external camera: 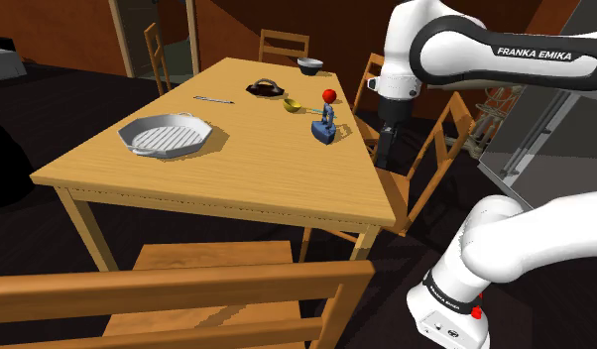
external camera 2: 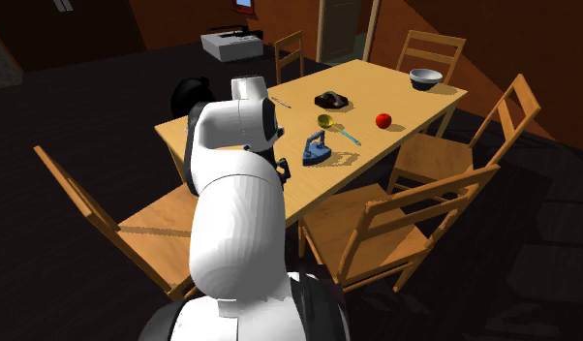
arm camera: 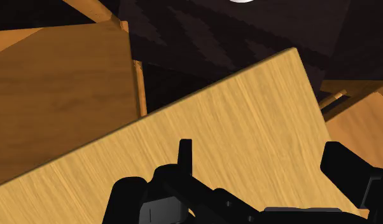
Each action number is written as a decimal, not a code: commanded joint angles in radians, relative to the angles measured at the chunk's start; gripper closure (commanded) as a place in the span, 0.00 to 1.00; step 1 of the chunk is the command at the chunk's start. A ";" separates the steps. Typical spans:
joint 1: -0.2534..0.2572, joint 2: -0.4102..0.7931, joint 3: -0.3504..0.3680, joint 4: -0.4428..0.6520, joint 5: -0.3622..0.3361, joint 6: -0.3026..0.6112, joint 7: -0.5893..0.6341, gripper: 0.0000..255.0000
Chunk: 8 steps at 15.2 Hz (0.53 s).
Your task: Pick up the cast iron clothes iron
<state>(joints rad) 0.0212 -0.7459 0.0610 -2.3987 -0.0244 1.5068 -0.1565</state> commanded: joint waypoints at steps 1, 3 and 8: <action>0.000 0.000 0.000 0.000 0.000 0.000 0.000 0.00; -0.020 0.076 -0.004 0.045 -0.011 0.035 0.019 0.00; -0.065 0.261 -0.015 0.176 -0.037 0.101 0.069 0.00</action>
<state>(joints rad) -0.0347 -0.5276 0.0478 -2.2616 -0.0568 1.6016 -0.0989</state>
